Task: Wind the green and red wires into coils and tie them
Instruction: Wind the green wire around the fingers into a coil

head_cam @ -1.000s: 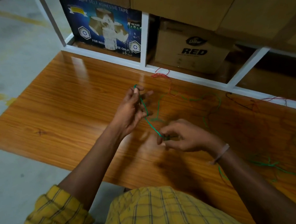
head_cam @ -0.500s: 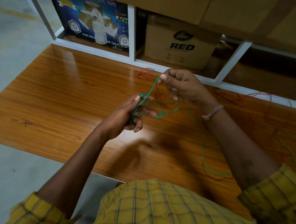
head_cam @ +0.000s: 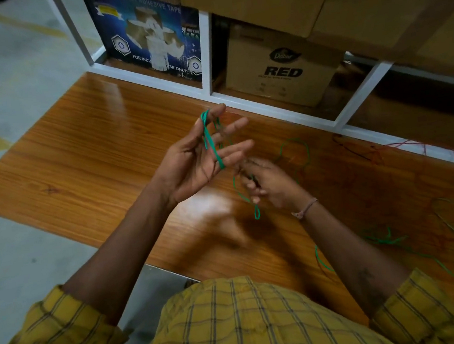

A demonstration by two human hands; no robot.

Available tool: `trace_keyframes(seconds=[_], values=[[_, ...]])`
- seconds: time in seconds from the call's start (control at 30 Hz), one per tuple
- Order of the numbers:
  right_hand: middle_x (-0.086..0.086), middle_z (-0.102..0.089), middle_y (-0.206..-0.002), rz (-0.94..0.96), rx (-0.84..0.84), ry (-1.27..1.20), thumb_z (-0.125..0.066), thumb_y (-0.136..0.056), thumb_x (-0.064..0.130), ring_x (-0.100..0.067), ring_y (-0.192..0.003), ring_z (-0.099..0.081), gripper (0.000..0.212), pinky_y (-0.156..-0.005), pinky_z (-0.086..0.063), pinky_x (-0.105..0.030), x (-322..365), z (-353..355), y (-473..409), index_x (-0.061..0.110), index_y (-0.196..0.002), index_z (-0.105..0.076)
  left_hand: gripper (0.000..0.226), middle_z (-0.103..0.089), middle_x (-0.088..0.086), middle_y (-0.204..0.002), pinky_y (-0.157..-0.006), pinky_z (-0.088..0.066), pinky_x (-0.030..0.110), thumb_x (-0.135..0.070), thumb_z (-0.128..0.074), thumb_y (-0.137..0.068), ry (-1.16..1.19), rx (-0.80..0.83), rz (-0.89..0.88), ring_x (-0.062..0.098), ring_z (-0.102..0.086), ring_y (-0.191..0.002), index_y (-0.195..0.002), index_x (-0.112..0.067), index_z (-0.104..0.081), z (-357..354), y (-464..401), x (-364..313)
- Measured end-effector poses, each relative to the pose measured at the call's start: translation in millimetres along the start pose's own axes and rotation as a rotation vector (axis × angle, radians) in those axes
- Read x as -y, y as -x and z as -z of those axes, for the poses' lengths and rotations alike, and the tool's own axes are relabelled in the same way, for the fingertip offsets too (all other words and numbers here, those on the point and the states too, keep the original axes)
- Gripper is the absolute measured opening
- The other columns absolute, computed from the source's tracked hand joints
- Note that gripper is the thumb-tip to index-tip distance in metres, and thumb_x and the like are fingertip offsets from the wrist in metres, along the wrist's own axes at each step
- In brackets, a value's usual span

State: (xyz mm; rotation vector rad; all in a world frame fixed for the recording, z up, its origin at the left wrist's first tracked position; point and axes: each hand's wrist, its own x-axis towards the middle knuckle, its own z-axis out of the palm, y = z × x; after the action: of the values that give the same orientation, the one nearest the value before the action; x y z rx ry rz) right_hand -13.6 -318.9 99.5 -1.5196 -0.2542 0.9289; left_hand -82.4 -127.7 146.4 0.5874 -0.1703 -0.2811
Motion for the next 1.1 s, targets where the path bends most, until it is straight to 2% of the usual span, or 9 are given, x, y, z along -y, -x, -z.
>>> trace_keyframes(seconds=[0.1, 0.23, 0.37, 0.43, 0.5, 0.57, 0.67, 0.9, 1.1], values=[[-0.005, -0.049, -0.057, -0.078, 0.123, -0.071, -0.04, -0.112, 0.03, -0.009, -0.03, -0.038, 0.024, -0.042, -0.052, -0.026, -7.5, -12.6, 10.1, 0.009, -0.114, -0.052, 0.046, -0.033, 0.02, -0.169, -0.118, -0.043, 0.055, -0.038, -0.025, -0.116, -0.093, -0.177, -0.029, 0.051, -0.049, -0.143, -0.156, -0.025, -0.042, 3.3, -16.7, 5.3], [-0.016, -0.073, -0.073, 0.018, 0.271, 0.0, -0.045, -0.11, 0.012, -0.023, -0.056, -0.072, 0.015, -0.062, -0.06, -0.032, -8.4, -14.1, 21.3, 0.004, -0.103, -0.055, 0.041, -0.033, 0.0, -0.17, -0.11, -0.049, 0.046, -0.04, -0.03, -0.116, -0.563, -0.4, -0.06, 0.036, -0.058, -0.139, -0.153, -0.033, -0.043, 11.4, -29.4, 13.4], [-0.035, -0.072, -0.098, 0.127, 0.38, 0.168, -0.053, -0.106, 0.003, -0.026, -0.082, -0.077, 0.02, -0.085, -0.057, -0.033, -0.7, 1.5, 32.9, -0.016, -0.104, -0.058, 0.034, -0.043, -0.007, -0.158, -0.101, -0.054, 0.032, -0.038, -0.032, -0.116, -1.029, -0.422, -0.052, 0.025, -0.065, -0.128, -0.147, -0.032, -0.045, 19.0, -29.2, 9.7], [-0.022, -0.071, -0.076, 0.136, 0.345, 0.14, -0.055, -0.102, 0.007, -0.019, -0.068, -0.072, 0.017, -0.076, -0.055, -0.032, 5.5, 8.8, 39.0, -0.009, -0.101, -0.061, 0.033, -0.047, 0.0, -0.151, -0.102, -0.057, 0.038, -0.036, -0.032, -0.116, -1.3, -0.357, -0.079, 0.025, -0.066, -0.123, -0.145, -0.027, -0.045, 25.6, -28.3, 8.4], [0.0, -0.051, -0.055, 0.115, 0.27, 0.074, -0.054, -0.101, 0.015, -0.009, -0.046, -0.049, 0.017, -0.054, -0.045, -0.027, 13.3, 17.1, 42.5, 0.001, -0.096, -0.061, 0.037, -0.05, 0.006, -0.144, -0.1, -0.057, 0.048, -0.034, -0.033, -0.115, -1.499, -0.278, -0.089, 0.025, -0.067, -0.117, -0.145, -0.018, -0.046, 35.6, -27.0, 8.2], [0.006, -0.031, -0.055, 0.136, 0.188, 0.103, -0.052, -0.102, 0.024, -0.006, -0.044, -0.025, 0.023, -0.046, -0.027, -0.023, 22.2, 27.8, 43.4, 0.006, -0.091, -0.062, 0.037, -0.054, 0.006, -0.13, -0.086, -0.061, 0.041, -0.033, -0.033, -0.116, -1.546, -0.277, -0.055, 0.018, -0.069, -0.103, -0.147, -0.017, -0.046, 39.9, -21.9, 5.7], [0.002, -0.025, -0.06, 0.219, 0.128, 0.226, -0.053, -0.103, 0.027, -0.009, -0.05, -0.019, 0.031, -0.045, -0.018, -0.023, 37.7, 42.2, 44.0, -0.001, -0.097, -0.065, 0.037, -0.06, 0.006, -0.099, -0.066, -0.051, 0.022, -0.035, -0.031, -0.116, -1.529, -0.294, 0.005, 0.002, -0.056, -0.067, -0.149, -0.024, -0.044, 43.3, -9.5, 0.5], [-0.012, -0.025, -0.064, 0.353, -0.037, 0.32, -0.054, -0.107, 0.024, -0.029, -0.056, -0.011, 0.034, -0.05, -0.012, -0.036, 69.6, 53.0, 34.1, -0.006, -0.1, -0.069, 0.041, -0.051, -0.004, -0.083, -0.07, -0.043, 0.025, -0.036, -0.031, -0.116, -1.517, -0.17, 0.161, 0.007, -0.046, -0.069, -0.153, -0.021, -0.039, 38.8, 3.0, 11.1], [-0.005, -0.027, -0.061, 0.414, -0.151, 0.353, -0.054, -0.108, 0.023, -0.016, -0.053, -0.02, 0.032, -0.049, -0.017, -0.03, 81.1, 52.1, 21.7, 0.002, -0.093, -0.073, 0.043, -0.053, -0.009, -0.085, -0.076, -0.04, 0.029, -0.036, -0.031, -0.115, -1.714, -0.174, 0.202, -0.004, -0.053, -0.069, -0.153, -0.017, -0.037, 44.1, -0.8, 7.6]])
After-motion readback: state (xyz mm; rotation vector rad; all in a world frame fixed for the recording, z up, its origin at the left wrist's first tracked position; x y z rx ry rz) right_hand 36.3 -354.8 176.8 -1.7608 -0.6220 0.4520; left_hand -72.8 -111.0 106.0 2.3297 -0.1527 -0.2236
